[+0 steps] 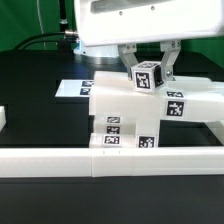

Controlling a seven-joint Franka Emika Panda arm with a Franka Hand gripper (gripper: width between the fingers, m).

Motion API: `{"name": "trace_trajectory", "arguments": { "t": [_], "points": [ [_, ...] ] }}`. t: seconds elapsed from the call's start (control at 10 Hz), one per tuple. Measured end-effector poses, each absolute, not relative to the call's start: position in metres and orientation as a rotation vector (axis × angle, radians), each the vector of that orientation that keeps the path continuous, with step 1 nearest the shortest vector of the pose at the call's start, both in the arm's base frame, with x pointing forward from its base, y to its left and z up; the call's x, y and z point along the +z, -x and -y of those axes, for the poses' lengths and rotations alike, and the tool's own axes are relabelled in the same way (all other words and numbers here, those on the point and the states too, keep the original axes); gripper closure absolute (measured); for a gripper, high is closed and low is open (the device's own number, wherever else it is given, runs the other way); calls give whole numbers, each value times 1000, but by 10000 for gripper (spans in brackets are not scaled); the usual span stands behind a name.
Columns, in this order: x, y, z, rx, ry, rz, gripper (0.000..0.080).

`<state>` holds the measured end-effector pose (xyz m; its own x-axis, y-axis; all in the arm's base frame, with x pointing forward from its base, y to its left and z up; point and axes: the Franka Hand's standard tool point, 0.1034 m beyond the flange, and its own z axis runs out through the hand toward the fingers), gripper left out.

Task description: Assemble chair

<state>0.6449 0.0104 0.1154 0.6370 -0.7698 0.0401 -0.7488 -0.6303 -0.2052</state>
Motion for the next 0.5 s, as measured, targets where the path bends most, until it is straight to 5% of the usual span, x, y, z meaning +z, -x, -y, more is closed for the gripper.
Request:
{"name": "trace_trajectory", "arguments": {
  "t": [0.3, 0.5],
  "points": [
    [115, -645, -12, -170, 2632, -1339, 515],
    [118, -647, -10, -179, 2703, -1200, 202]
  ]
}}
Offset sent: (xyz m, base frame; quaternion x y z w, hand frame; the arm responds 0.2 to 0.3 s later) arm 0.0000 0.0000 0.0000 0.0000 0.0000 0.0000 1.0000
